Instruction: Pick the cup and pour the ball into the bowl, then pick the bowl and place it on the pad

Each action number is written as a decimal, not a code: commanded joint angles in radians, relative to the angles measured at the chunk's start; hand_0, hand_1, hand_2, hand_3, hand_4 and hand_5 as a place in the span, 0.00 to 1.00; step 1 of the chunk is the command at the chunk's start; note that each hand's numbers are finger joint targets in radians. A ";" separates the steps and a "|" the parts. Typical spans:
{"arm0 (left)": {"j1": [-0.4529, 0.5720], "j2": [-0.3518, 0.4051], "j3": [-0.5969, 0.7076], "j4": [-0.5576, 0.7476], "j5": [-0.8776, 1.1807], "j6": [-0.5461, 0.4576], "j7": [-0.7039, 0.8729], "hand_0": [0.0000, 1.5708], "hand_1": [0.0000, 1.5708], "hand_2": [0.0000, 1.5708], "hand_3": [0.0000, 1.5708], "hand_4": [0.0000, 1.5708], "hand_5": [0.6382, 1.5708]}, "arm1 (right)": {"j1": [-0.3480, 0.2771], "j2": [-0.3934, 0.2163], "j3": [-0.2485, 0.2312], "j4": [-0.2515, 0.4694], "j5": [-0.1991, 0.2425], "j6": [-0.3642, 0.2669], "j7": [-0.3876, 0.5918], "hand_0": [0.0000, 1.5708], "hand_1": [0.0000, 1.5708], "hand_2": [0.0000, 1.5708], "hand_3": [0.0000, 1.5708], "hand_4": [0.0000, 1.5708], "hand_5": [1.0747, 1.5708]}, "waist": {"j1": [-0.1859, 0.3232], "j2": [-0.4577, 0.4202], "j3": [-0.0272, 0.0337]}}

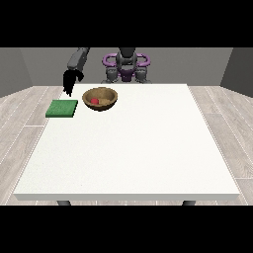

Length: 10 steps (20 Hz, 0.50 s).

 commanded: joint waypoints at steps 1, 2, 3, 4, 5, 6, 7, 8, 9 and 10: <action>0.010 0.121 0.088 0.006 0.096 -0.111 -0.005 0.00 0.00 0.00 0.00 0.67 0.99 | 0.020 0.033 0.007 0.060 0.007 0.027 -0.109 0.00 0.00 0.00 0.00 0.47 0.99 | -0.016 0.062 0.0024; 0.025 0.074 0.062 -0.034 0.120 -0.143 -0.028 0.00 0.00 0.00 0.00 0.66 0.99 | -0.034 0.005 -0.037 0.133 -0.001 0.014 -0.155 0.00 0.00 0.00 0.00 0.46 0.99 | 0.054 0.093 0.0030; 0.052 0.122 0.088 -0.005 0.124 -0.153 -0.022 0.00 0.00 0.00 0.00 0.65 0.99 | -0.043 0.023 -0.003 0.106 0.017 -0.018 -0.099 0.00 0.00 0.00 0.00 0.45 0.99 | 0.009 0.080 0.0022; 0.073 0.097 0.076 -0.038 0.132 -0.156 -0.044 0.00 0.00 0.00 0.00 0.63 0.99 | -0.048 0.020 -0.018 0.166 0.008 0.017 -0.171 0.00 0.00 0.00 0.00 0.44 0.99 | 0.022 0.095 0.0026; 0.088 0.055 0.044 -0.084 0.114 -0.086 0.028 0.00 0.00 0.00 0.00 0.62 0.98 | -0.064 0.031 0.012 0.211 0.035 0.000 -0.162 0.00 0.00 0.00 0.00 0.41 0.98 | -0.003 0.043 0.0026; 0.024 0.135 0.096 -0.023 0.124 -0.095 0.003 0.00 0.00 0.00 0.00 0.63 0.98 | -0.125 0.064 0.033 0.167 0.036 -0.043 -0.134 0.00 0.00 0.00 0.00 0.39 0.97 | -0.036 0.105 0.0023; 0.072 0.169 0.109 -0.015 0.143 -0.162 -0.032 0.00 0.00 0.00 0.00 0.63 0.97 | -0.122 0.088 0.045 0.151 0.036 -0.059 -0.123 0.00 0.00 0.00 0.00 0.38 0.97 | -0.030 0.092 0.0021; 0.074 0.176 0.124 -0.019 0.167 -0.164 -0.028 0.00 0.00 0.00 0.00 0.64 0.97 | -0.106 0.040 0.024 0.208 0.022 0.018 -0.178 0.00 0.00 0.00 0.00 0.37 0.97 | -0.046 0.115 0.0024; 0.059 0.162 0.110 -0.058 0.176 -0.145 0.016 0.00 0.00 0.00 0.00 0.64 0.96 | -0.118 0.053 0.014 0.272 0.040 -0.008 -0.259 0.00 0.00 0.00 0.00 0.37 0.98 | -0.018 0.115 0.0028; 0.121 0.124 0.079 -0.098 0.157 -0.124 0.017 0.00 0.00 0.00 0.00 0.64 0.96 | -0.104 0.053 0.032 0.298 0.052 -0.004 -0.236 0.00 0.00 0.00 0.00 0.36 0.98 | -0.018 0.074 0.0026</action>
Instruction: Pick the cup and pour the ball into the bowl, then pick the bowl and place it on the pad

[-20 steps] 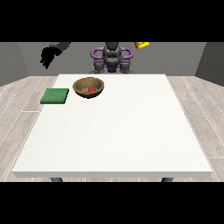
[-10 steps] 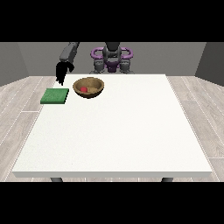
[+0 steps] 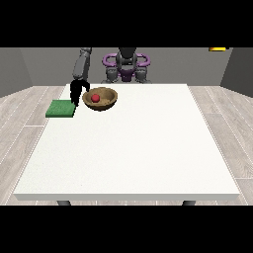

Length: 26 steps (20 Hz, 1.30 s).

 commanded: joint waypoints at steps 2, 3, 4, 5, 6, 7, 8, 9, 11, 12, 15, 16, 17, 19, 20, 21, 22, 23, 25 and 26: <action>0.018 0.009 -0.006 -0.089 0.048 -0.008 0.027 0.00 0.00 0.00 0.00 0.64 0.96 | -0.089 -0.050 -0.046 0.184 -0.019 0.040 -0.110 0.00 0.00 0.00 0.00 0.35 0.97 | 0.020 0.044 0.0009; 0.035 0.039 0.021 -0.063 0.059 -0.020 0.014 0.00 0.00 0.00 0.00 0.65 0.96 | -0.042 0.004 -0.004 0.172 0.014 0.019 -0.145 0.00 0.00 0.00 0.00 0.34 0.96 | -0.009 0.041 0.0006; 0.038 0.075 0.035 -0.066 0.096 -0.081 0.031 0.00 0.00 0.00 0.00 0.64 0.96 | -0.070 -0.036 -0.041 0.204 -0.006 0.030 -0.165 0.00 0.00 0.00 0.00 0.33 0.97 | 0.027 0.059 0.0008; 0.038 0.065 0.029 -0.082 0.067 -0.027 0.007 0.00 0.00 0.00 0.00 0.65 0.97 | -0.067 -0.046 -0.021 0.218 0.007 0.067 -0.183 0.00 0.00 0.00 0.00 0.33 0.96 | -0.007 0.069 0.0007; -0.005 0.116 0.050 -0.052 0.110 -0.074 0.068 0.00 0.00 0.00 0.00 0.65 0.96 | -0.086 -0.018 -0.009 0.201 0.026 0.005 -0.176 0.00 0.00 0.00 0.00 0.32 0.96 | 0.006 0.070 0.0007; 0.007 0.107 0.057 -0.065 0.116 -0.065 0.049 0.00 0.00 0.00 0.00 0.65 0.96 | -0.089 -0.031 -0.030 0.217 0.003 0.024 -0.182 0.00 0.00 0.00 0.00 0.32 0.96 | 0.012 0.082 0.0007; 0.067 0.066 0.039 -0.093 0.110 -0.086 -0.006 0.00 0.00 0.00 0.00 0.65 0.96 | -0.063 -0.054 -0.045 0.217 0.003 0.028 -0.206 0.00 0.00 0.00 0.00 0.30 0.95 | 0.041 0.094 0.0007; 0.029 0.090 0.042 -0.080 0.107 -0.060 0.043 0.00 0.00 0.00 0.00 0.65 0.96 | -0.059 -0.024 -0.021 0.208 0.012 0.030 -0.208 0.00 0.00 0.00 0.00 0.30 0.96 | 0.014 0.089 0.0008; 0.056 0.069 0.029 -0.096 0.082 -0.038 0.013 0.00 0.00 0.00 0.00 0.65 0.97 | -0.081 -0.056 -0.020 0.183 0.002 0.034 -0.131 0.00 0.00 0.00 0.00 0.28 0.95 | 0.013 0.078 0.0002; 0.021 0.098 0.034 -0.099 0.119 -0.080 0.049 0.00 0.00 0.00 0.00 0.65 0.97 | -0.077 -0.026 -0.025 0.204 0.009 0.008 -0.192 0.00 0.00 0.00 0.00 0.29 0.95 | 0.041 0.108 0.0009; 0.006 0.101 0.040 -0.089 0.117 -0.063 0.038 0.00 0.00 0.00 0.00 0.65 0.96 | -0.082 0.018 0.013 0.166 0.028 -0.002 -0.196 0.00 0.00 0.00 0.00 0.27 0.95 | 0.021 0.124 0.0006; -0.021 0.124 0.045 -0.078 0.131 -0.064 0.084 0.00 0.00 0.00 0.00 0.65 0.96 | -0.099 0.031 0.011 0.153 0.022 -0.034 -0.152 0.00 0.00 0.00 0.00 0.28 0.95 | 0.027 0.095 0.0005; 0.059 0.083 0.037 -0.097 0.115 -0.073 0.019 0.00 0.00 0.00 0.00 0.65 0.96 | -0.084 0.019 -0.005 0.143 0.000 -0.021 -0.131 0.00 0.00 0.00 0.00 0.29 0.96 | 0.050 0.082 -0.0002; 0.031 0.129 0.052 -0.077 0.134 -0.098 0.044 0.00 0.00 0.00 0.00 0.65 0.97 | -0.065 0.086 0.031 0.122 0.045 -0.095 -0.164 0.00 0.00 0.00 0.00 0.30 0.96 | 0.046 0.074 -0.0003; 0.054 0.112 0.050 -0.075 0.129 -0.080 0.052 0.00 0.00 0.00 0.00 0.65 0.97 | -0.050 0.059 0.022 0.129 0.031 -0.055 -0.152 0.00 0.00 0.00 0.00 0.30 0.95 | 0.032 0.067 0.0000; 0.066 0.111 0.053 -0.088 0.135 -0.096 0.023 0.00 0.00 0.00 0.00 0.65 0.97 | -0.079 0.028 -0.006 0.137 0.006 -0.043 -0.130 0.00 0.00 0.00 0.00 0.30 0.95 | 0.052 0.083 0.0001; 0.033 0.099 0.047 -0.107 0.138 -0.084 0.011 0.00 0.00 0.00 0.00 0.65 0.97 | -0.072 0.058 -0.016 0.158 0.015 -0.075 -0.206 0.00 0.00 0.00 0.00 0.32 0.97 | 0.048 0.149 0.0012; 0.022 0.139 0.075 -0.087 0.168 -0.112 0.031 0.00 0.00 0.00 0.00 0.65 0.97 | -0.028 0.036 -0.025 0.160 0.033 -0.138 -0.130 0.00 0.00 0.00 0.00 0.39 0.99 | 0.058 0.133 0.0000; 0.039 0.132 0.073 -0.103 0.170 -0.129 0.007 0.00 0.00 0.00 0.00 0.65 0.96 | 0.021 -0.001 -0.028 0.158 0.052 -0.165 -0.064 0.94 0.94 1.00 0.29 0.40 0.84 | 0.082 0.159 -0.0017; 0.011 0.141 0.078 -0.102 0.182 -0.113 0.046 0.00 0.00 0.00 0.00 0.65 0.96 | 0.024 -0.034 -0.029 0.150 0.069 -0.183 -0.040 1.00 1.00 1.00 0.50 0.54 0.83 | 0.084 0.151 -0.0008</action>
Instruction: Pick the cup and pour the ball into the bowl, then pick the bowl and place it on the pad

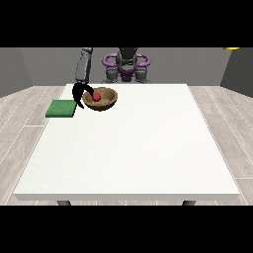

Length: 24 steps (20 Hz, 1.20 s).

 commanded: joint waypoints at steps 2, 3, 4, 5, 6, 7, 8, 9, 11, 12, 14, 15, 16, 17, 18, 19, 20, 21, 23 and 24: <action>-0.032 0.021 0.017 -0.022 0.028 0.000 0.016 0.00 0.00 0.00 0.00 0.65 0.96 | 0.054 -0.058 -0.019 0.093 0.061 -0.111 0.084 1.00 1.00 1.00 1.00 0.60 0.80 | 0.031 0.082 0.0534; 0.005 0.008 0.019 -0.023 0.019 -0.010 -0.023 0.00 0.00 0.00 0.00 0.67 0.95 | 0.090 -0.056 -0.010 0.064 0.079 -0.140 0.094 1.00 1.00 1.00 1.00 0.58 0.81 | 0.033 0.088 0.0506; -0.034 0.031 0.020 -0.019 0.038 -0.021 0.008 0.00 0.00 0.00 0.00 0.68 0.95 | 0.076 -0.073 -0.011 0.055 0.081 -0.138 0.116 1.00 1.00 1.00 1.00 0.58 0.85 | 0.026 0.091 0.0522; -0.008 0.028 0.030 -0.007 0.045 -0.030 0.001 0.00 0.00 0.00 0.00 0.70 0.94 | 0.091 -0.078 -0.007 0.024 0.092 -0.165 0.140 1.00 1.00 1.00 0.98 0.59 0.88 | 0.040 0.079 0.0502; -0.038 0.045 0.035 0.004 0.047 -0.012 0.032 0.00 0.00 0.00 0.00 0.71 0.94 | 0.089 -0.068 0.007 0.005 0.101 -0.170 0.147 1.00 1.00 1.00 0.90 0.59 0.91 | 0.019 0.080 0.0516; -0.010 0.024 0.029 -0.006 0.054 -0.034 0.006 0.00 0.00 0.00 0.00 0.72 0.94 | 0.098 -0.088 0.006 -0.012 0.112 -0.185 0.175 1.00 1.00 1.00 0.91 0.60 0.92 | 0.035 0.072 0.0504; -0.012 0.024 0.030 0.004 0.041 -0.014 0.008 0.00 0.00 0.00 0.00 0.73 0.95 | 0.107 -0.102 0.030 -0.049 0.137 -0.193 0.202 1.00 1.00 1.00 0.87 0.61 0.93 | 0.011 0.059 0.0497; 0.008 0.019 0.024 -0.005 0.041 -0.022 0.012 0.00 0.00 0.00 0.00 0.74 0.95 | 0.085 -0.118 0.010 -0.055 0.126 -0.211 0.238 1.00 1.00 1.00 0.82 0.63 0.94 | 0.033 0.047 0.0506; 0.030 0.025 0.041 0.037 0.035 -0.024 -0.014 0.00 0.00 0.00 0.00 0.75 0.95 | 0.096 -0.147 0.047 -0.143 0.151 -0.210 0.318 1.00 1.00 1.00 0.81 0.65 0.95 | -0.011 0.019 0.0487; 0.035 0.053 0.045 0.056 0.028 -0.033 0.001 0.00 0.00 0.00 0.00 0.76 0.95 | 0.073 -0.189 0.046 -0.186 0.154 -0.218 0.411 1.00 1.00 1.00 0.79 0.64 0.95 | -0.013 -0.015 0.0473; 0.040 0.060 0.059 0.073 0.028 -0.023 -0.001 0.00 0.00 0.00 0.00 0.76 0.95 | 0.056 -0.263 0.030 -0.213 0.136 -0.169 0.473 1.00 1.00 1.00 0.71 0.65 0.95 | -0.046 -0.018 0.0485; 0.058 0.054 0.063 0.087 0.044 -0.045 -0.007 0.00 0.00 0.00 0.00 0.76 0.95 | 0.017 -0.296 0.015 -0.229 0.121 -0.168 0.552 1.00 1.00 1.00 0.68 0.65 0.97 | -0.029 -0.038 0.0486; 0.086 0.047 0.058 0.098 0.029 -0.047 -0.029 0.00 0.00 0.00 0.00 0.76 0.96 | 0.021 -0.268 0.050 -0.248 0.152 -0.199 0.586 1.00 1.00 1.00 0.66 0.65 0.97 | -0.047 -0.051 0.0501; 0.103 0.065 0.091 0.111 0.002 -0.034 -0.120 0.00 0.00 0.00 0.00 0.76 0.97 | 0.008 -0.294 0.038 -0.249 0.121 -0.134 0.570 1.00 1.00 1.00 0.65 0.66 0.97 | -0.081 0.012 0.0509; 0.102 0.082 0.096 0.131 0.024 -0.040 -0.071 0.00 0.00 0.00 0.00 0.76 0.97 | -0.001 -0.303 0.042 -0.251 0.134 -0.153 0.630 1.00 1.00 1.00 0.62 0.67 0.97 | -0.082 -0.043 0.0516; 0.123 0.122 0.120 0.160 0.039 -0.092 -0.095 0.00 0.00 0.00 0.00 0.76 0.97 | 0.017 -0.344 0.031 -0.263 0.127 -0.116 0.629 1.00 1.00 1.00 0.62 0.67 0.97 | -0.094 -0.044 0.0513; 0.102 0.102 0.110 0.145 0.035 -0.063 -0.100 0.00 0.00 0.00 0.00 0.77 0.96 | -0.043 -0.403 -0.004 -0.225 0.110 -0.082 0.624 1.00 1.00 1.00 0.55 0.68 0.97 | -0.093 0.000 0.0522; 0.137 0.085 0.096 0.149 0.002 -0.047 -0.127 0.00 0.00 0.00 0.00 0.77 0.96 | -0.044 -0.414 0.022 -0.257 0.127 -0.076 0.677 1.00 1.00 1.00 0.53 0.66 0.98 | -0.109 -0.026 0.0519; 0.140 0.067 0.083 0.128 0.021 -0.056 -0.118 0.00 0.00 0.00 0.00 0.76 0.97 | -0.086 -0.476 -0.015 -0.202 0.115 -0.037 0.667 1.00 1.00 1.00 0.45 0.67 0.99 | -0.095 -0.031 0.0528; 0.135 0.101 0.094 0.166 0.007 -0.044 -0.111 0.00 0.00 0.00 0.00 0.77 0.97 | -0.091 -0.485 -0.002 -0.237 0.101 -0.002 0.715 1.00 1.00 1.00 0.43 0.69 0.99 | -0.136 -0.045 0.0525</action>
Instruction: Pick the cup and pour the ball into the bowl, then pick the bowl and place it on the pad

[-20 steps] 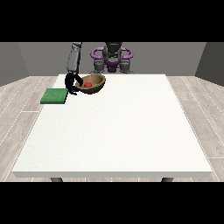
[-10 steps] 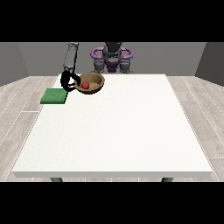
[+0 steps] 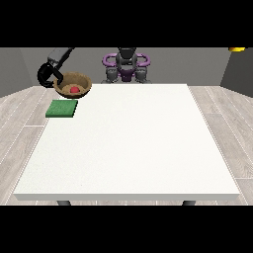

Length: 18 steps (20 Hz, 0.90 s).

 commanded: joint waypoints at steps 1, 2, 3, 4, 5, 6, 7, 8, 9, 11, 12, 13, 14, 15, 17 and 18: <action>0.038 0.022 0.010 0.009 -0.007 0.017 0.006 0.00 0.00 0.00 0.00 0.76 0.97 | -0.013 -0.082 -0.045 0.038 -0.029 0.067 0.053 1.00 1.00 1.00 0.35 0.70 0.99 | -0.038 -0.050 0.0019; 0.025 0.017 0.004 -0.005 0.020 -0.005 0.016 0.00 0.00 0.00 0.00 0.76 0.97 | -0.068 -0.119 -0.099 0.106 -0.055 0.070 0.028 1.00 1.00 1.00 0.43 0.68 0.99 | -0.005 -0.012 0.0024; 0.026 0.060 0.030 0.043 0.036 -0.031 0.002 0.00 0.00 0.00 0.00 0.77 0.97 | -0.061 -0.091 -0.070 0.085 -0.033 0.062 0.020 1.00 1.00 1.00 0.43 0.68 0.99 | -0.030 -0.011 0.0019; 0.060 0.027 0.018 0.036 0.014 -0.024 -0.038 0.00 0.00 0.00 0.00 0.77 0.97 | -0.105 -0.107 -0.075 0.064 -0.035 0.026 0.111 1.00 1.00 1.00 0.43 0.68 0.99 | -0.004 -0.018 0.0015; 0.002 0.067 0.036 0.054 0.028 -0.006 -0.036 0.00 0.00 0.00 0.00 0.77 0.97 | -0.125 -0.126 -0.083 0.094 -0.051 0.078 0.070 1.00 1.00 1.00 0.43 0.68 0.99 | -0.039 0.026 0.0018; 0.064 -0.012 -0.016 -0.001 -0.005 0.015 -0.060 0.00 0.00 0.00 0.00 0.77 0.97 | -0.127 -0.111 -0.077 0.111 -0.037 0.059 0.066 1.00 1.00 1.00 0.43 0.68 0.99 | -0.018 -0.010 0.0020; 0.015 0.065 0.028 0.060 0.026 -0.003 -0.027 0.00 0.00 0.00 0.00 0.77 0.98 | -0.162 -0.164 -0.094 0.115 -0.062 0.108 0.101 1.00 1.00 1.00 0.43 0.68 0.99 | -0.030 0.022 0.0018; 0.093 0.027 0.029 0.055 0.010 -0.029 -0.115 0.00 0.00 0.00 0.00 0.77 0.97 | -0.126 -0.177 -0.114 0.122 -0.063 0.122 0.041 1.00 1.00 1.00 0.43 0.68 0.99 | -0.025 0.023 0.0017; 0.050 0.049 0.018 0.026 0.033 -0.020 -0.055 0.00 0.00 0.00 0.00 0.77 0.98 | -0.119 -0.137 -0.105 0.190 -0.035 0.095 -0.038 1.00 1.00 1.00 0.36 0.69 0.99 | -0.018 0.034 0.0024; 0.034 0.066 0.028 0.088 0.006 -0.013 -0.131 0.00 0.00 0.00 0.00 0.77 0.98 | -0.189 -0.121 -0.072 0.129 -0.030 0.060 0.053 1.00 1.00 1.00 0.34 0.70 0.99 | -0.033 0.080 0.0015; 0.036 0.082 0.029 0.062 0.034 -0.027 -0.079 0.00 0.00 0.00 0.00 0.77 0.98 | -0.148 -0.135 -0.100 0.208 -0.038 0.105 -0.043 1.00 1.00 1.00 0.24 0.71 0.99 | -0.030 0.071 0.0023; 0.044 0.036 -0.004 0.001 0.015 0.008 -0.089 0.00 0.00 0.00 0.00 0.77 0.98 | -0.189 -0.141 -0.113 0.253 -0.033 0.076 -0.042 1.00 1.00 1.00 0.29 0.71 0.99 | 0.004 0.072 0.0025; 0.053 0.050 0.014 0.030 0.038 -0.027 -0.100 0.00 0.00 0.00 0.00 0.77 0.98 | -0.185 -0.161 -0.148 0.276 -0.067 0.107 -0.056 1.00 1.00 1.00 0.31 0.68 1.00 | -0.007 0.085 0.0025; 0.061 0.076 0.029 0.065 0.036 -0.061 -0.138 0.00 0.00 0.00 0.00 0.77 0.98 | -0.193 -0.097 -0.122 0.237 -0.050 0.033 -0.036 1.00 1.00 1.00 0.27 0.68 0.99 | 0.008 0.095 0.0019; 0.037 0.041 0.003 0.011 0.034 -0.004 -0.110 0.00 0.00 0.00 0.00 0.77 0.98 | -0.231 -0.100 -0.138 0.308 -0.074 0.069 -0.065 1.00 1.00 1.00 0.31 0.68 0.99 | 0.010 0.107 0.0025; 0.020 0.118 0.030 0.062 0.057 -0.060 -0.089 0.00 0.00 0.00 0.00 0.77 0.98 | -0.215 -0.087 -0.132 0.304 -0.070 0.069 -0.073 1.00 1.00 1.00 0.28 0.68 1.00 | -0.006 0.115 0.0023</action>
